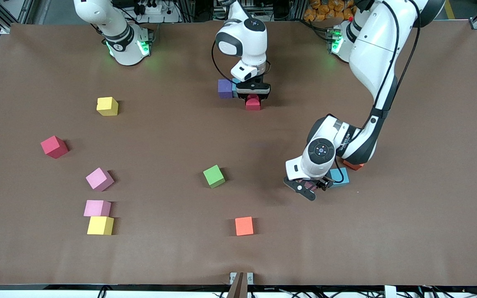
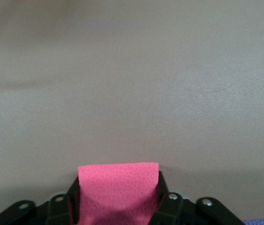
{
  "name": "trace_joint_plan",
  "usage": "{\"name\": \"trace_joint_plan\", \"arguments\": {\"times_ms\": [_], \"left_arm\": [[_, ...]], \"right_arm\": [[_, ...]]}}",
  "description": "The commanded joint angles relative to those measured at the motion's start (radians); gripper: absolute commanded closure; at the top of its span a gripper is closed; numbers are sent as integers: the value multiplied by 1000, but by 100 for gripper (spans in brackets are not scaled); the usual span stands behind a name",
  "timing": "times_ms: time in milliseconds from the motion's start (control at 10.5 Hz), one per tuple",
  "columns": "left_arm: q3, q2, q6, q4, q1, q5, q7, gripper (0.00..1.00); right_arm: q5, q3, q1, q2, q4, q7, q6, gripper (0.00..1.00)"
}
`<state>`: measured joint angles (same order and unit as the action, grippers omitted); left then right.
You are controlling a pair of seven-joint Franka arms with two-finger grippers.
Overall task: Form number 2 with 11 blocks
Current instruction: 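Grasp the pink cube with the left gripper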
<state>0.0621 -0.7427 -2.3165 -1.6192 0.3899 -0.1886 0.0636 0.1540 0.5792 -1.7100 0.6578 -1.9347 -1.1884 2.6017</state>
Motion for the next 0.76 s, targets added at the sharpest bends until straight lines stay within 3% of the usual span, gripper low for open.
{"name": "trace_joint_plan", "arguments": {"times_ms": [0, 95, 190, 285, 380, 665], "left_arm": [[-1, 2, -24, -15, -2, -12, -56, 11], [-2, 8, -24, -13, 1, -14, -76, 49], [-1, 16, -23, -13, -5, -15, -111, 72], [-1, 31, -18, -13, -6, -15, -152, 76], [4, 49, -12, -13, -5, -14, -245, 73], [33, 91, 67, -5, -2, -14, -364, 58]], "right_arm": [[-13, 10, -22, -9, -26, -30, 3, 0], [-13, 10, -17, -10, -23, -31, 1, 0], [-13, 10, -13, -14, -20, -28, -2, 0], [-11, 11, -10, -18, -17, -24, -2, 0], [-11, 11, -1, -21, -12, -22, -2, 0], [-11, 11, 30, -29, 6, -11, -2, 0]]}}
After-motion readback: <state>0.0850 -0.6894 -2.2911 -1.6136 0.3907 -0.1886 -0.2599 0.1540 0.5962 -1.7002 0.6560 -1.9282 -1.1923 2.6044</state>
